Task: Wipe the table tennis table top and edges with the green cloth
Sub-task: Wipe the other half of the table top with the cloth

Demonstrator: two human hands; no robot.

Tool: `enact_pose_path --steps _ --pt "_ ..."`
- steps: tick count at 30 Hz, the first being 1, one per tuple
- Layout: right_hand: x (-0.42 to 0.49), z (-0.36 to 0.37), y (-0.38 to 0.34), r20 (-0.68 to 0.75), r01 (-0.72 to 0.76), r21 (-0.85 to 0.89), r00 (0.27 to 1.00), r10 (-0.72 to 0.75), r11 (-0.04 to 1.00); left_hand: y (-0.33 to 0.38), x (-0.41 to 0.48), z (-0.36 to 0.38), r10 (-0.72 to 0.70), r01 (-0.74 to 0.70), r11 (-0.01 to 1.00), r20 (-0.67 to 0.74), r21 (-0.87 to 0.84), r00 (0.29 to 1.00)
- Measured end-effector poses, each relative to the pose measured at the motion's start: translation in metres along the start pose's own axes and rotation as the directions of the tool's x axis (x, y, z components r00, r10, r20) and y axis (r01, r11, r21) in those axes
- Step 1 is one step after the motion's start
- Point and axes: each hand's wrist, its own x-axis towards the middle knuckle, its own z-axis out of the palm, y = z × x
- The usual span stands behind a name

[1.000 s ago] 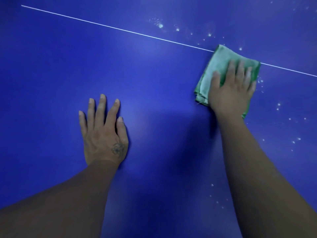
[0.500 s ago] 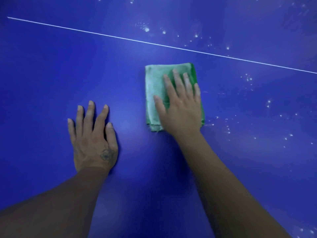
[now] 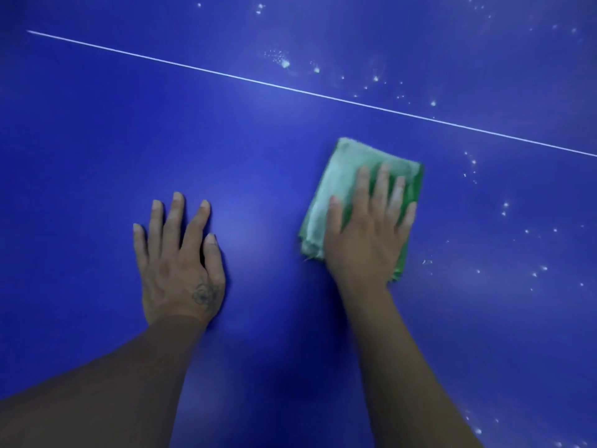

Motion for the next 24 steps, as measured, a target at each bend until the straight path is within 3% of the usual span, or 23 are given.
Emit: enact_pose_path --steps 4,7,9,12,14,17,20,24 --pt "-0.067 0.008 0.005 -0.021 0.313 0.024 0.95 -0.312 0.95 0.0 0.0 0.003 0.003 -0.003 1.0 -0.018 -0.011 1.0" --pt "-0.086 0.007 0.045 -0.009 0.452 0.048 0.892 -0.452 0.891 -0.002 0.0 0.004 -0.002 0.002 1.0 -0.009 -0.016 1.0" --pt "-0.074 0.002 0.073 -0.02 0.409 0.015 0.912 -0.409 0.912 -0.001 0.0 0.003 -0.007 0.007 1.0 0.0 -0.013 1.0" --pt "-0.031 -0.003 0.095 -0.036 0.144 -0.021 0.989 -0.145 0.989 0.0 -0.001 0.002 -0.003 0.003 1.0 0.008 0.0 1.0" --pt "-0.003 -0.005 0.09 -0.024 -0.014 -0.001 1.0 0.013 1.0 0.0 -0.002 0.001 0.0 0.0 1.0 0.01 -0.001 1.0" --pt "0.013 -0.002 0.068 0.007 -0.129 0.012 0.992 0.129 0.992 0.0 -0.002 0.0 0.0 0.0 1.0 0.005 0.002 1.0" --pt "-0.012 -0.001 0.042 0.027 -0.109 -0.003 0.994 0.109 0.994 0.002 -0.002 -0.001 -0.004 0.003 1.0 0.016 0.005 1.0" --pt "-0.098 0.001 0.012 0.04 0.137 0.012 0.99 -0.137 0.991 0.003 -0.002 -0.003 -0.012 0.012 1.0 0.029 0.004 0.999"
